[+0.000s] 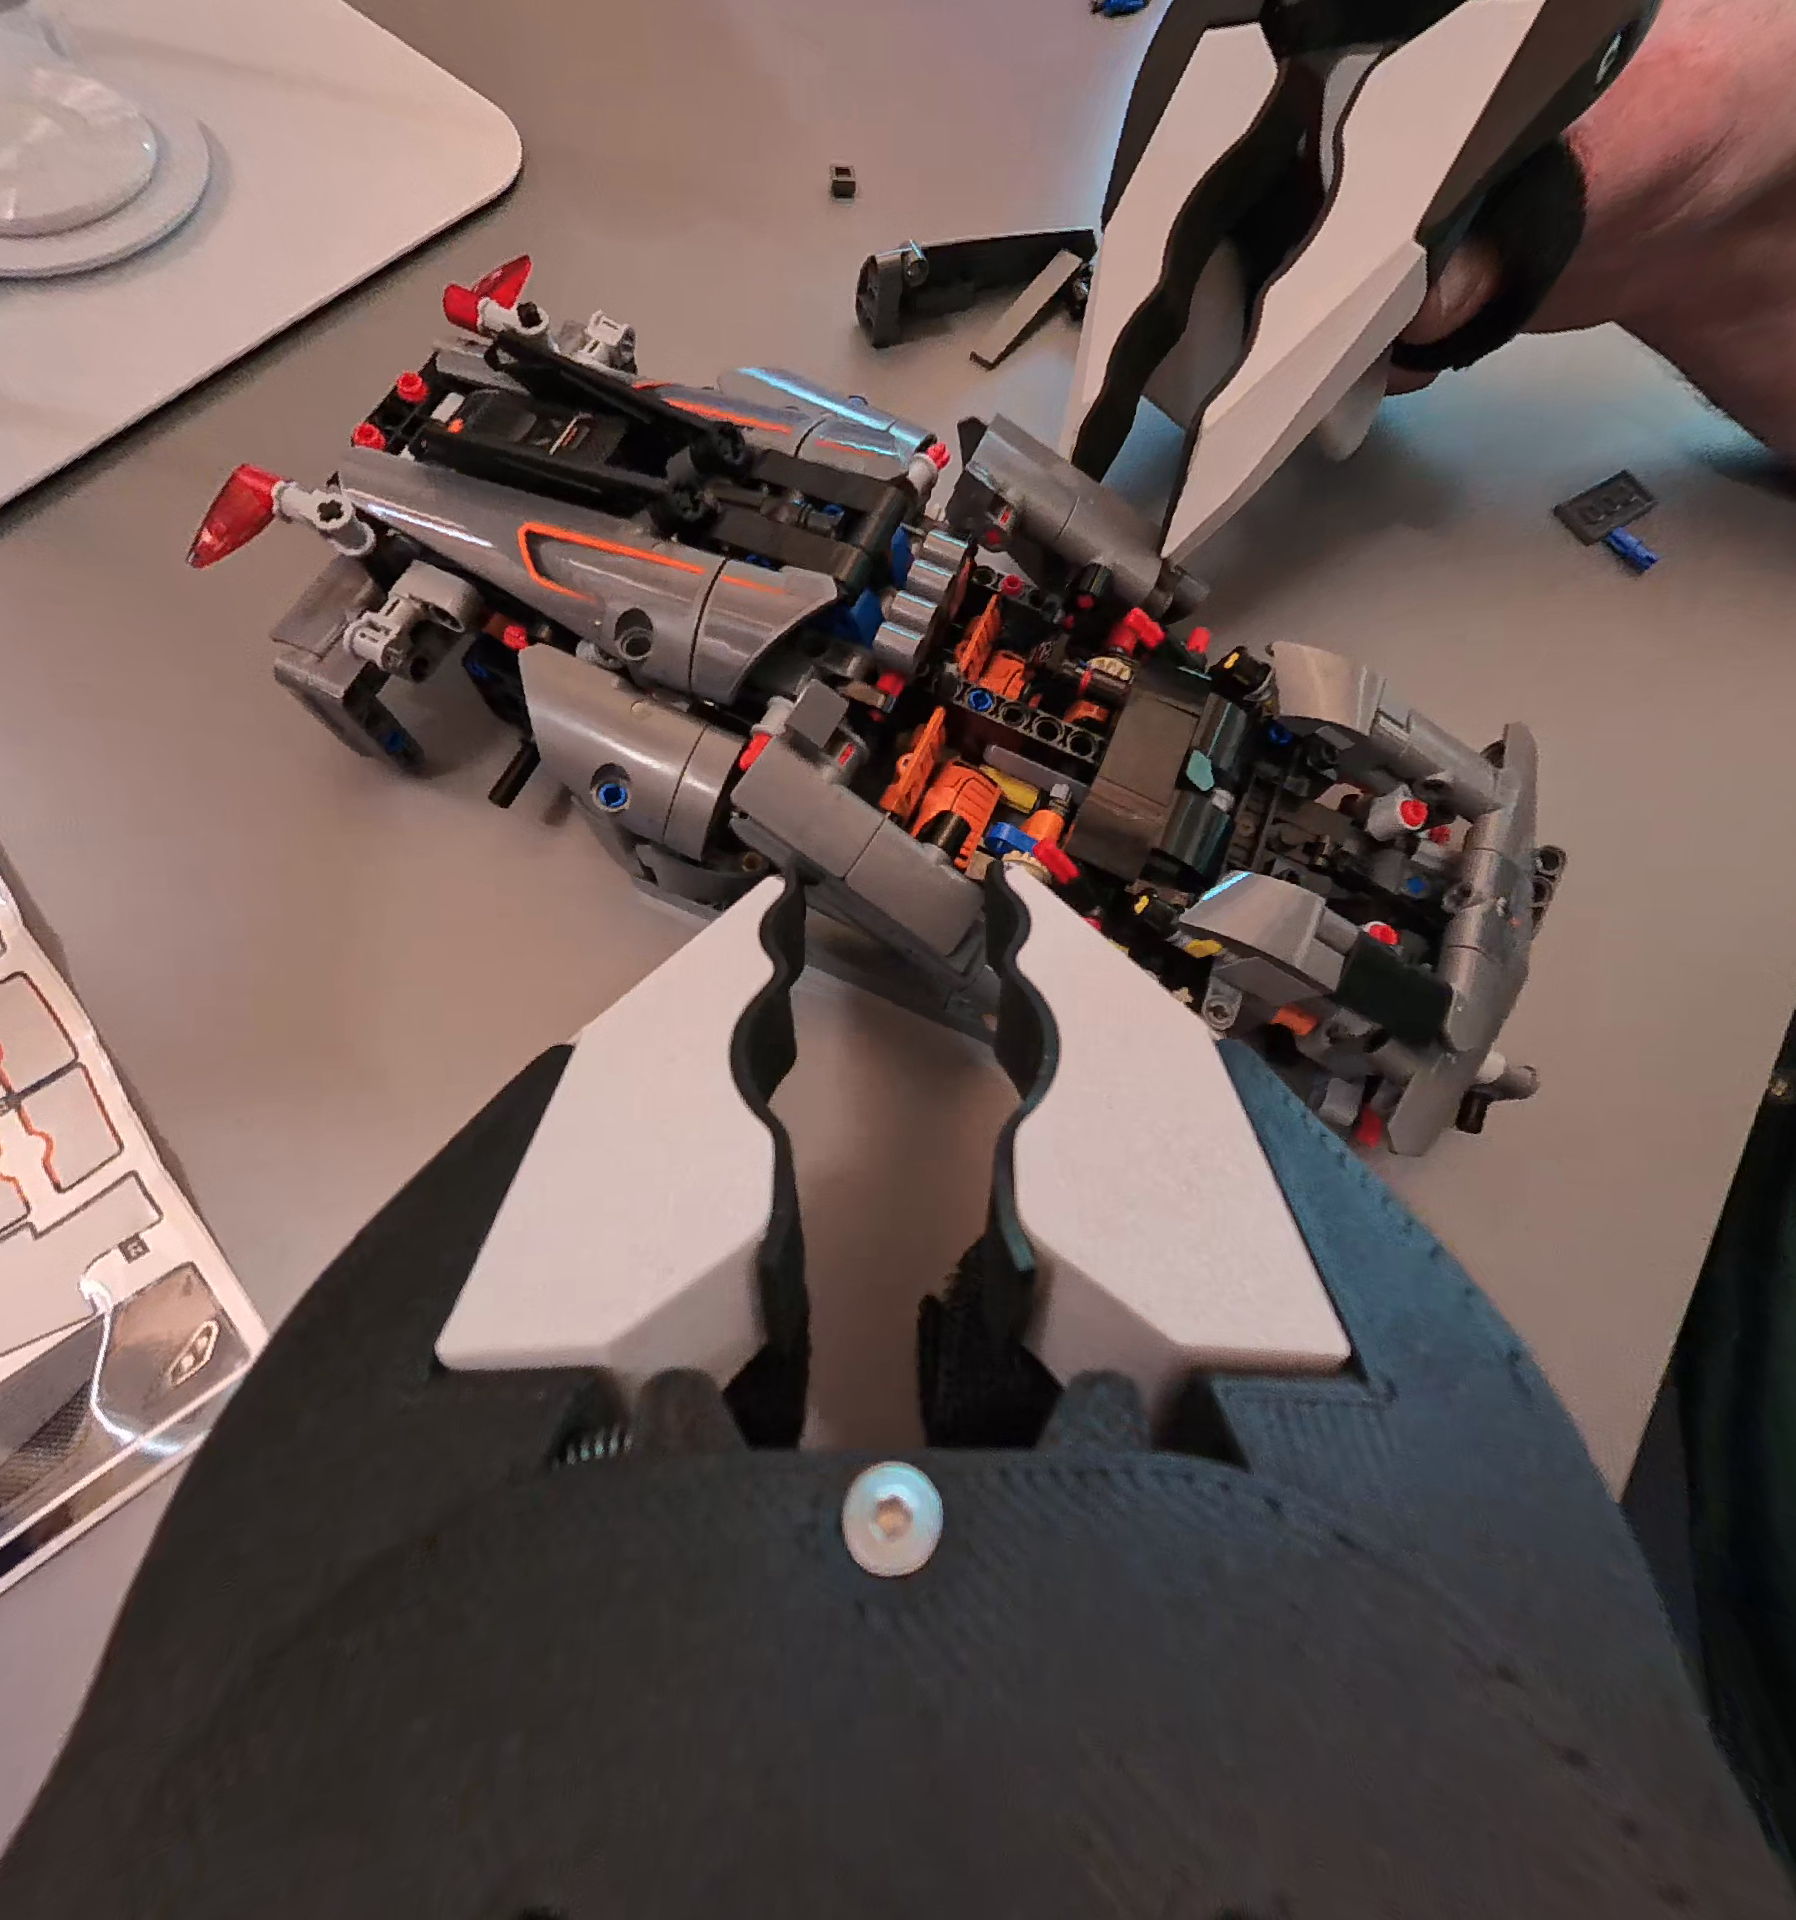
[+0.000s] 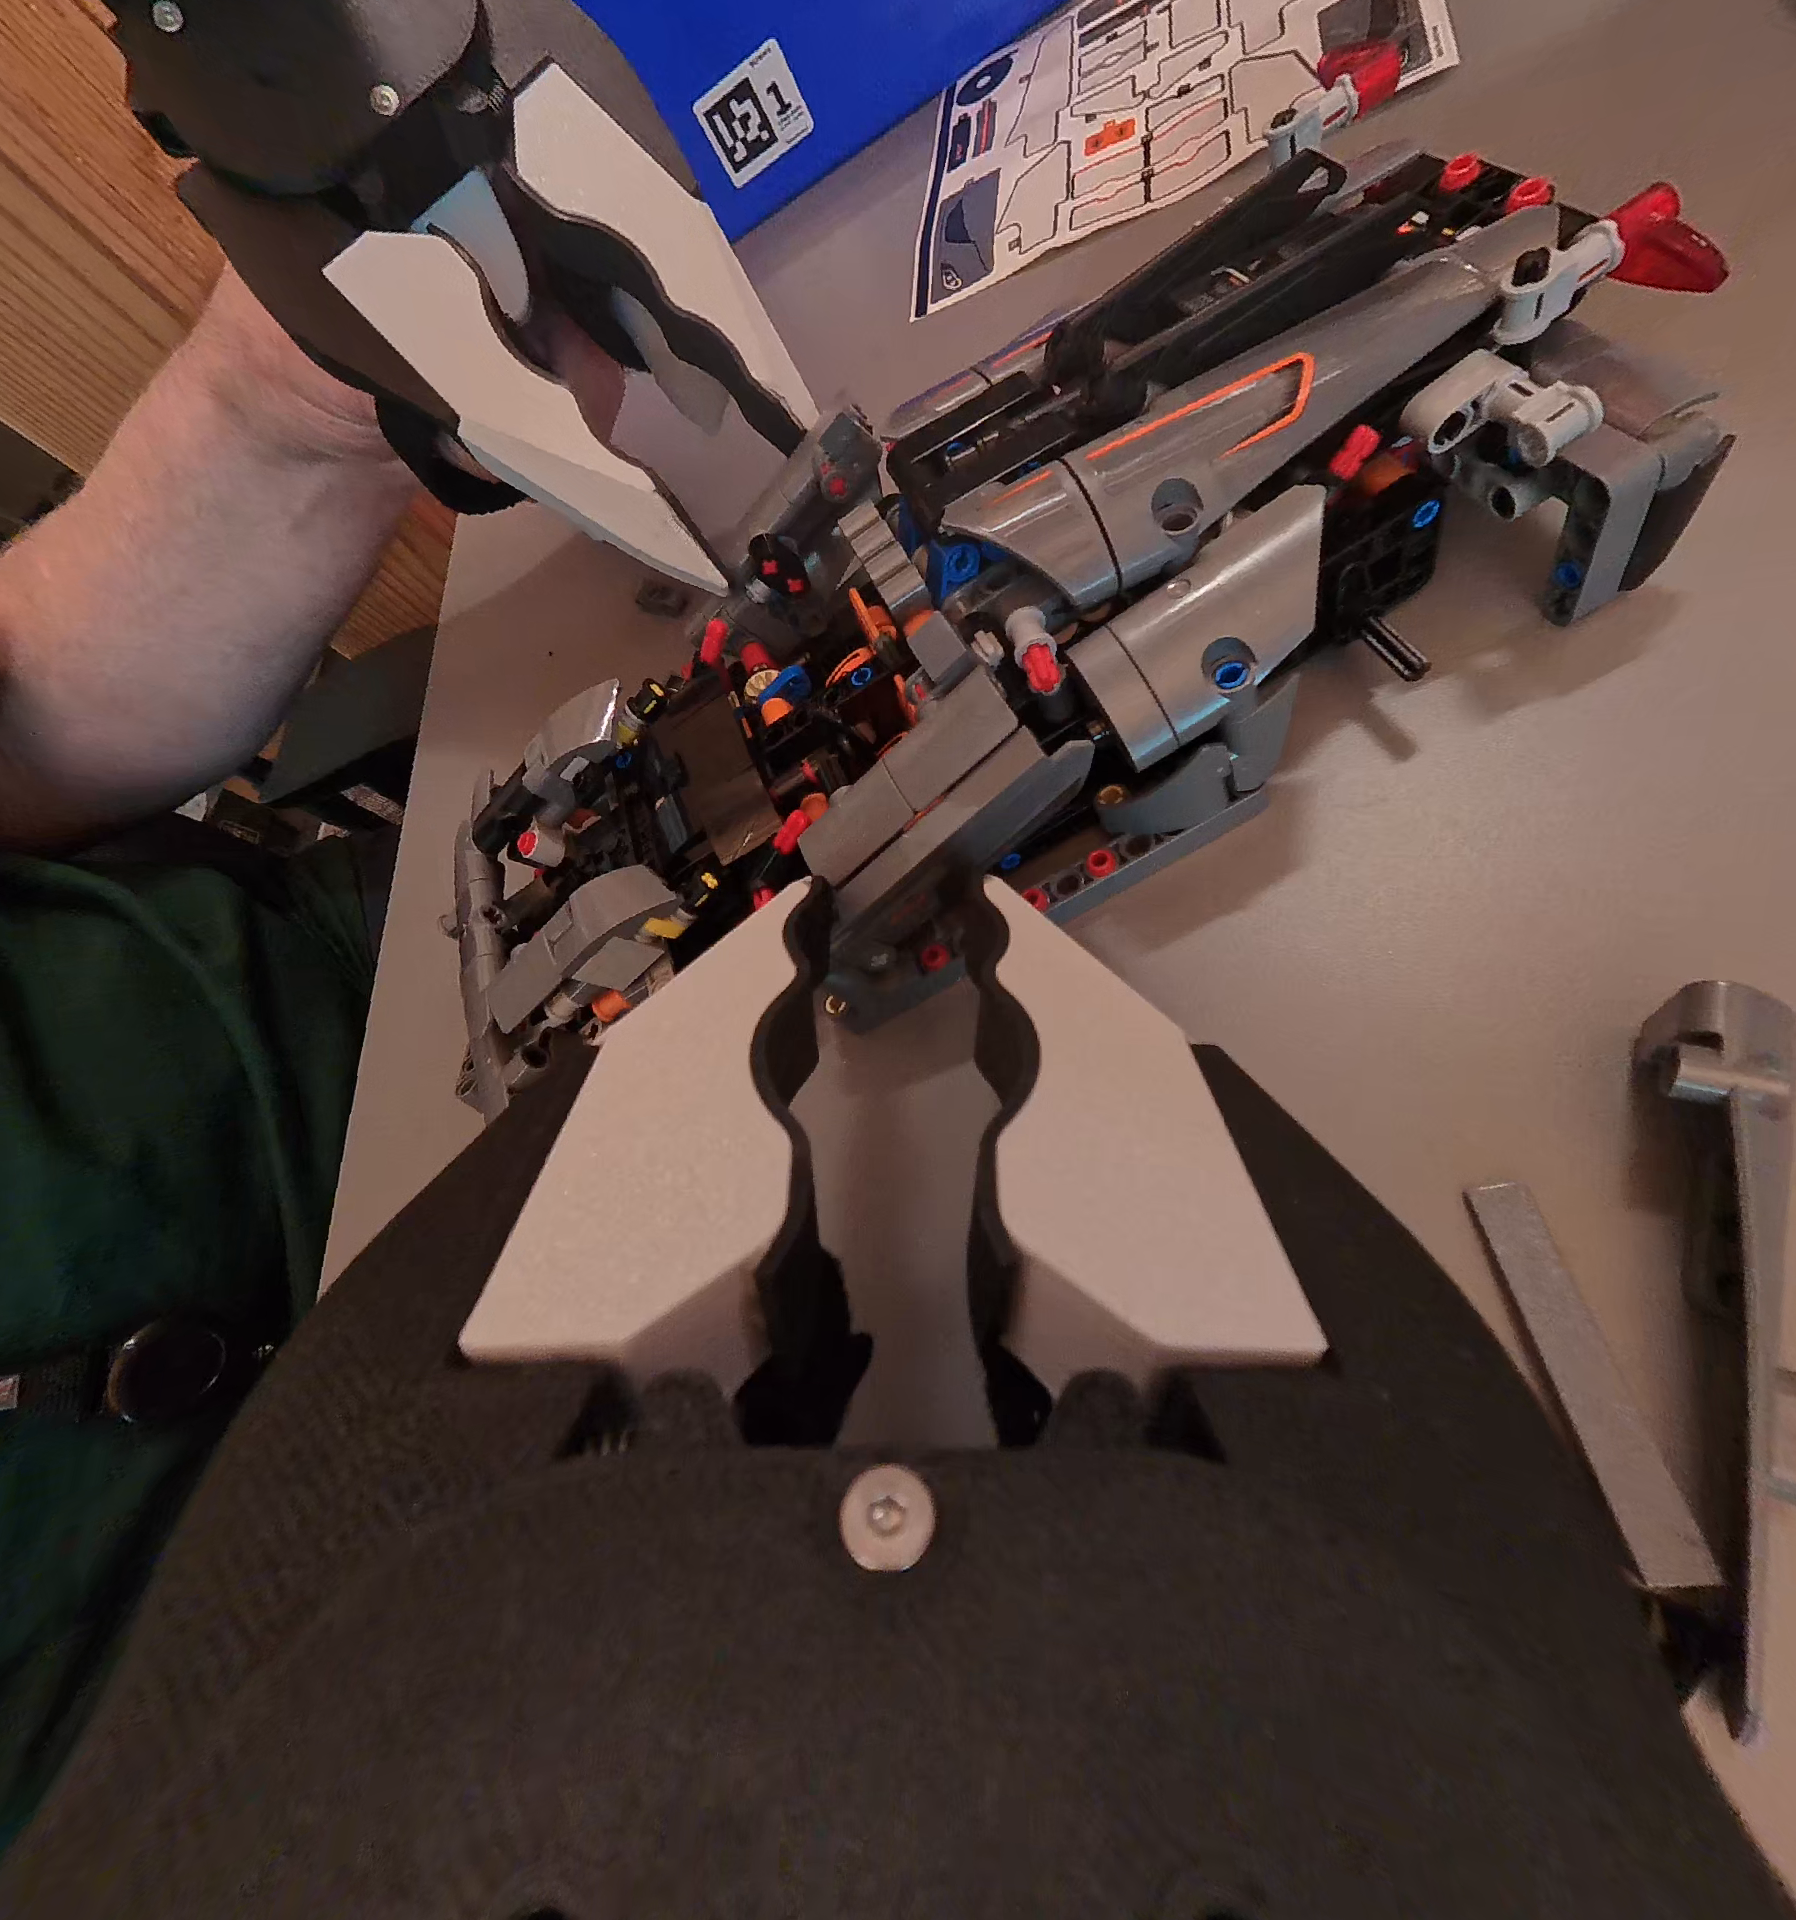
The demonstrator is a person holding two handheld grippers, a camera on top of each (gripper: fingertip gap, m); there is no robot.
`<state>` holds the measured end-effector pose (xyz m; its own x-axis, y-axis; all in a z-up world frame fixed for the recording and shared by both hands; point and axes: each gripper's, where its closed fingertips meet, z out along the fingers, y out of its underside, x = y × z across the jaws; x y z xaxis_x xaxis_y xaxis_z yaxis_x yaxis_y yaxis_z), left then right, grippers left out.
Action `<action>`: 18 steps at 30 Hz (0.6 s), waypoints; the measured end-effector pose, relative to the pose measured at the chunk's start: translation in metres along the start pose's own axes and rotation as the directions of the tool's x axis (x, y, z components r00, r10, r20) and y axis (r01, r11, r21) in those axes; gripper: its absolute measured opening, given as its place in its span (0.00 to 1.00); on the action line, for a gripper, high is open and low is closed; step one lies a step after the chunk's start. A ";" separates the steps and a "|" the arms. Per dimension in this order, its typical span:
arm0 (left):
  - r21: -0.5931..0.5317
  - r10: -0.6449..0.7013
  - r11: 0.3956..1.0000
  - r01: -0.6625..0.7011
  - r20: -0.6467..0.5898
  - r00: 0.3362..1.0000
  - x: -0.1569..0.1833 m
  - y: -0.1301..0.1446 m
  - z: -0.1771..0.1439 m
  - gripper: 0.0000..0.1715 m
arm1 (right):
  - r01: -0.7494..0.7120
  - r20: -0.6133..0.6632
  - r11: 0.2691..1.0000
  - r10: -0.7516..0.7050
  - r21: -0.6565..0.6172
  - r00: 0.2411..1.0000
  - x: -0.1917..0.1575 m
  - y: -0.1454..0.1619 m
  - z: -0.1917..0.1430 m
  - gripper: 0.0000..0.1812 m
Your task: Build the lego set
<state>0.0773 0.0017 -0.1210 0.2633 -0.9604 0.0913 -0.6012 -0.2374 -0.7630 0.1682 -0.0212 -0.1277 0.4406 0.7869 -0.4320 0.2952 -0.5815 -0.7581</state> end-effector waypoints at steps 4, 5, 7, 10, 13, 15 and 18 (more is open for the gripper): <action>-0.010 0.026 1.000 -0.026 0.000 1.000 0.000 -0.001 0.001 0.19 | 0.000 0.000 1.000 0.000 -0.001 1.000 0.000 0.000 0.000 0.13; -0.008 0.031 0.999 -0.031 -0.001 1.000 0.001 -0.001 0.001 0.19 | 0.001 -0.001 1.000 -0.001 -0.001 1.000 0.000 0.000 0.000 0.13; -0.005 0.034 0.999 -0.034 0.001 0.999 0.001 -0.001 0.001 0.19 | 0.001 -0.001 1.000 -0.001 -0.002 1.000 0.000 0.000 0.000 0.13; 0.000 0.030 1.000 -0.030 -0.004 1.000 0.000 0.000 0.001 0.19 | 0.003 -0.002 1.000 -0.003 -0.003 1.000 0.000 0.001 -0.001 0.13; -0.007 0.027 1.000 -0.027 -0.006 1.000 0.000 0.001 0.002 0.20 | 0.002 -0.001 1.000 -0.002 -0.003 1.000 0.000 0.001 -0.001 0.13; -0.033 0.038 0.999 -0.037 0.008 0.999 -0.002 0.003 0.004 0.19 | 0.002 -0.001 1.000 -0.002 -0.002 1.000 0.000 0.001 -0.001 0.13; -0.049 0.045 0.998 -0.045 0.012 0.999 -0.002 0.004 0.003 0.19 | 0.002 -0.001 1.000 -0.002 -0.002 1.000 0.000 0.001 -0.001 0.13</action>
<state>0.0766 0.0028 -0.1263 0.2453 -0.9682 0.0487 -0.6482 -0.2011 -0.7344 0.1694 -0.0218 -0.1279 0.4407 0.7880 -0.4298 0.2983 -0.5802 -0.7579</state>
